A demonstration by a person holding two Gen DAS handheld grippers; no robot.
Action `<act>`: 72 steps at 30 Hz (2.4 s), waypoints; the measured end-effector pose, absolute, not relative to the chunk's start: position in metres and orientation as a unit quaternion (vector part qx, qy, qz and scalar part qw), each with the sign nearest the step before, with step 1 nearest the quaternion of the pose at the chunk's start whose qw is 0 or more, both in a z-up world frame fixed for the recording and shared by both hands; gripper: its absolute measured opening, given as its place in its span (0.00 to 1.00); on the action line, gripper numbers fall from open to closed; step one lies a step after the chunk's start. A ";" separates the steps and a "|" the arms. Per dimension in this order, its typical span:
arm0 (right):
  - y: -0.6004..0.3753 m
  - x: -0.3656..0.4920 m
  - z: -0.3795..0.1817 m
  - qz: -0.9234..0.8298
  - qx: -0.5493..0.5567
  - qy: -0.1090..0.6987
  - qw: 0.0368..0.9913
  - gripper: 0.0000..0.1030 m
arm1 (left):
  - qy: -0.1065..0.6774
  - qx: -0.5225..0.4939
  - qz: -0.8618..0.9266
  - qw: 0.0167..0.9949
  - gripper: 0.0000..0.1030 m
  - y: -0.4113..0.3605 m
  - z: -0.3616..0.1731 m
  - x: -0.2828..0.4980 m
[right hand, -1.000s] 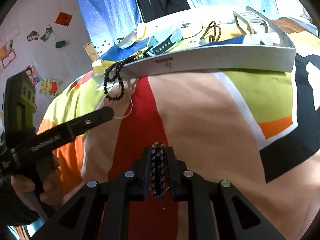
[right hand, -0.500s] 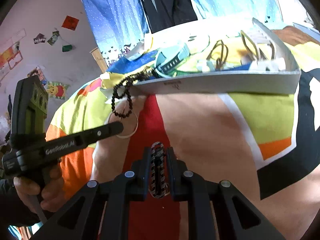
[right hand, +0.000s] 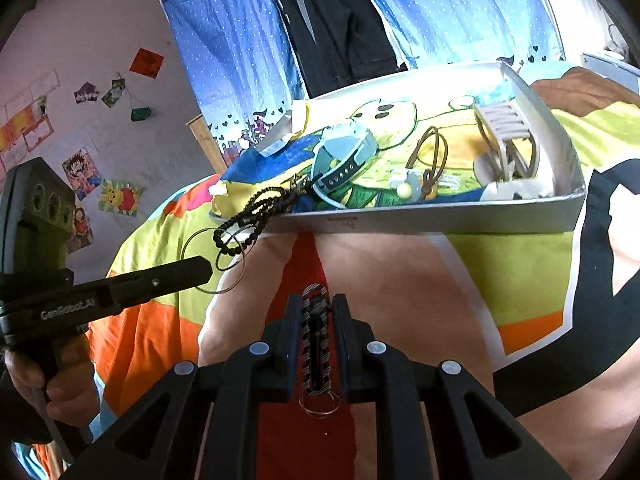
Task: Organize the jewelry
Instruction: 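Lower both held items into the tray and open both tools, then lift both tools out of the tray back over the duvet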
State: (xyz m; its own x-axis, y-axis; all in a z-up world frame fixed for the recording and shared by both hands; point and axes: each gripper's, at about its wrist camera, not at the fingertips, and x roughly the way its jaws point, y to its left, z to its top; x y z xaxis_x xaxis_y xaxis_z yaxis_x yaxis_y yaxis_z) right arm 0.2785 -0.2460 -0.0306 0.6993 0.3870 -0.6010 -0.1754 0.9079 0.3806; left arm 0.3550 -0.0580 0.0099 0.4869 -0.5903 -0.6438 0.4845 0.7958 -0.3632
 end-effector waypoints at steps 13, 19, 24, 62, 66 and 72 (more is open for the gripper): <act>-0.260 0.318 0.018 0.161 0.125 0.302 0.931 0.14 | 0.333 -0.047 -0.307 0.890 0.00 -0.079 0.075 0.417; -0.264 0.357 0.048 0.168 0.095 0.274 0.942 0.14 | 0.316 -0.053 -0.288 0.902 0.00 -0.086 0.091 0.455; -0.266 0.387 0.057 0.166 0.090 0.278 0.942 0.14 | 0.340 -0.044 -0.274 0.898 0.00 -0.094 0.084 0.482; -0.273 0.294 0.113 0.107 0.050 0.206 0.971 0.98 | 0.216 -0.065 -0.151 0.963 0.98 -0.036 0.115 0.336; -0.267 0.259 0.132 0.108 0.039 0.179 0.977 1.00 | 0.197 -0.055 -0.143 0.968 0.98 -0.032 0.133 0.295; -0.264 0.201 0.150 0.107 0.028 0.152 0.982 1.00 | 0.180 -0.044 -0.137 0.973 0.98 -0.025 0.147 0.231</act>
State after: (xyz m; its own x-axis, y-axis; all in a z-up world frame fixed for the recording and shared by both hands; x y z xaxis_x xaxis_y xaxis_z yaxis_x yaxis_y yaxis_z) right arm 0.2009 -0.2637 0.1499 0.9311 0.2181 -0.2924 -0.2012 0.9757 0.0870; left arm 0.2312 -0.0252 0.1468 0.8974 -0.2834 -0.3381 0.2516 0.9583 -0.1355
